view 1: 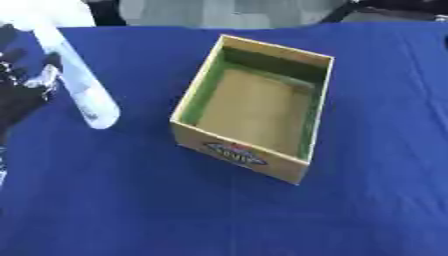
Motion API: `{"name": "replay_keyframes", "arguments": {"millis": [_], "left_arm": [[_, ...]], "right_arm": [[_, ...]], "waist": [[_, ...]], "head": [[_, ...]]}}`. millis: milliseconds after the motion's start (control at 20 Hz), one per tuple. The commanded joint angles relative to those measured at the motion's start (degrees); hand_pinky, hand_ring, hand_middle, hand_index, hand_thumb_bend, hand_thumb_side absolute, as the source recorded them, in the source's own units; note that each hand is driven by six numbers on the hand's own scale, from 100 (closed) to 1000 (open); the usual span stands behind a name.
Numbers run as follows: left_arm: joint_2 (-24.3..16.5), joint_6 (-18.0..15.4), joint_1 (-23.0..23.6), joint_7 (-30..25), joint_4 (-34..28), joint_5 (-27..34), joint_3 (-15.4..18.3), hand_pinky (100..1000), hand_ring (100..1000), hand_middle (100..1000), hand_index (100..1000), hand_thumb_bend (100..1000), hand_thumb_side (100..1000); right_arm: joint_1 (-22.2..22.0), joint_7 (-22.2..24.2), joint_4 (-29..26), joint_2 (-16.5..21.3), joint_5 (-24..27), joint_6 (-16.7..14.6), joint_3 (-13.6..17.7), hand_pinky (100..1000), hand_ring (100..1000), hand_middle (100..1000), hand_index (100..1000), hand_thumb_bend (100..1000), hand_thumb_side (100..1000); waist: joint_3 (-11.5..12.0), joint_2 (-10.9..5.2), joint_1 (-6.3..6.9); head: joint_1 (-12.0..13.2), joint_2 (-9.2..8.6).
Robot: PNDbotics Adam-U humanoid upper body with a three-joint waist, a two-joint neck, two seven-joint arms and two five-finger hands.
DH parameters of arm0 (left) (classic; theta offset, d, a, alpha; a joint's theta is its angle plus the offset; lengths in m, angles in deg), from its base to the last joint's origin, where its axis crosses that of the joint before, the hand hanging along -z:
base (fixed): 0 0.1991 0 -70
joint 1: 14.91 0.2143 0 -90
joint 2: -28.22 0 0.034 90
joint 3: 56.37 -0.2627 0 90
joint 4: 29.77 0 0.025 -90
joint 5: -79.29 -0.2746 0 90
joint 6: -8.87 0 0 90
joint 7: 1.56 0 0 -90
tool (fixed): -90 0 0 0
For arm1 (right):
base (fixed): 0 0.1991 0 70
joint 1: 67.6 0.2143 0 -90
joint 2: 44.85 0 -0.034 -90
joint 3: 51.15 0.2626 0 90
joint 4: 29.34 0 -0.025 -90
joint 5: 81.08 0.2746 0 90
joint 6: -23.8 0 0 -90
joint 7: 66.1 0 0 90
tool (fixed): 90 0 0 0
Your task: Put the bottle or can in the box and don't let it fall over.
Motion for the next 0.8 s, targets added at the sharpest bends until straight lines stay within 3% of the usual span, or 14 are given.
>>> {"name": "replay_keyframes", "arguments": {"millis": [50,450,800], "left_arm": [[-1.0,0.2,-0.5,-0.3,-1.2,-0.4,0.2,1000,1000,1000,1000,236,240],[-1.0,0.0,0.0,-1.0,-1.2,0.5,0.4,1000,1000,1000,1000,224,253],[-3.7,-4.7,5.6,-0.8,-1.2,2.5,1.7,1000,1000,1000,1000,231,249]], "right_arm": [[0.6,0.2,-1.3,1.3,0.4,-0.2,0.3,1000,923,1000,1000,550,100],[0.6,0.2,-1.3,1.3,0.5,-0.2,0.3,1000,923,1000,1000,549,100],[0.3,0.0,-1.3,1.9,0.4,-0.2,0.4,1000,924,1000,1000,547,100]], "waist": [[0.0,-1.27,-0.01],[-0.1,-1.25,-0.05],[0.3,-1.13,0.11]], "head": [[-0.1,-1.13],[-0.2,-0.31],[-1.6,-0.46]]}}
